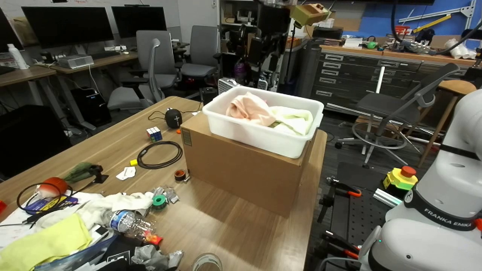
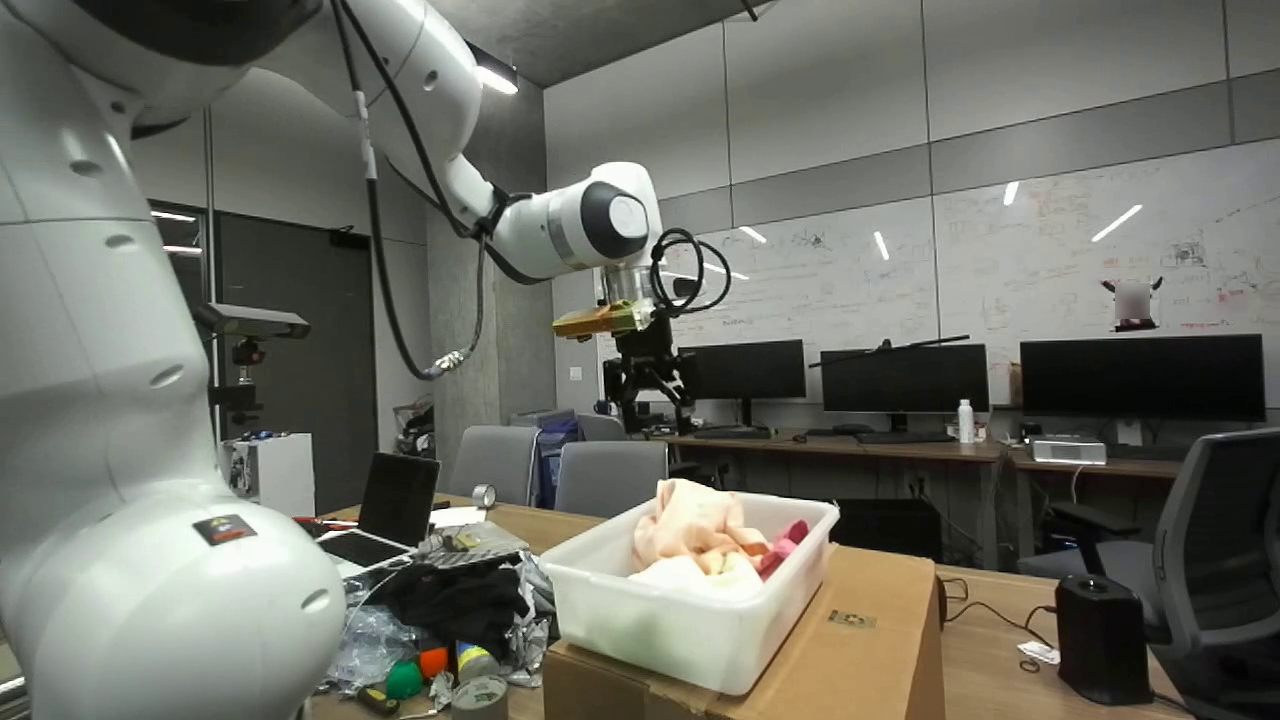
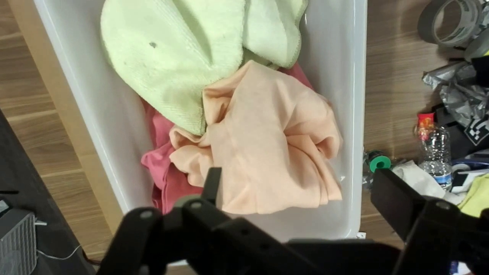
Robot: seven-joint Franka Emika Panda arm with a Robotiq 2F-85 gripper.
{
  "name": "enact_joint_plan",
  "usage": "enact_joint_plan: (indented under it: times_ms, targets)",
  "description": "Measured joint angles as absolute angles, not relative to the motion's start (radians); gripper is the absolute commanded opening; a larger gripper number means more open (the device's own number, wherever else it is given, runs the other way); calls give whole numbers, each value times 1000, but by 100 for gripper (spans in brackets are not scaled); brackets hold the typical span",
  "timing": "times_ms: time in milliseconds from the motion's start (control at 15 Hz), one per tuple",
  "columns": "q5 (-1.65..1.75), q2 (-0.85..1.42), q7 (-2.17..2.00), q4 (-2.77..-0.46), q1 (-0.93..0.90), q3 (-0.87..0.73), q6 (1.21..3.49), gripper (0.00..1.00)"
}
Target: Pick up the clothes from the box and put them on the table
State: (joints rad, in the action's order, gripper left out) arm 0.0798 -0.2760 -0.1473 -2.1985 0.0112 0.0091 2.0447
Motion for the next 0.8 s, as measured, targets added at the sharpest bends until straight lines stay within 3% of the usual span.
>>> enact_joint_plan:
  times_ms: [800]
  targets:
    - [80, -28, -154, -2112, 23, -19, 2043, 100]
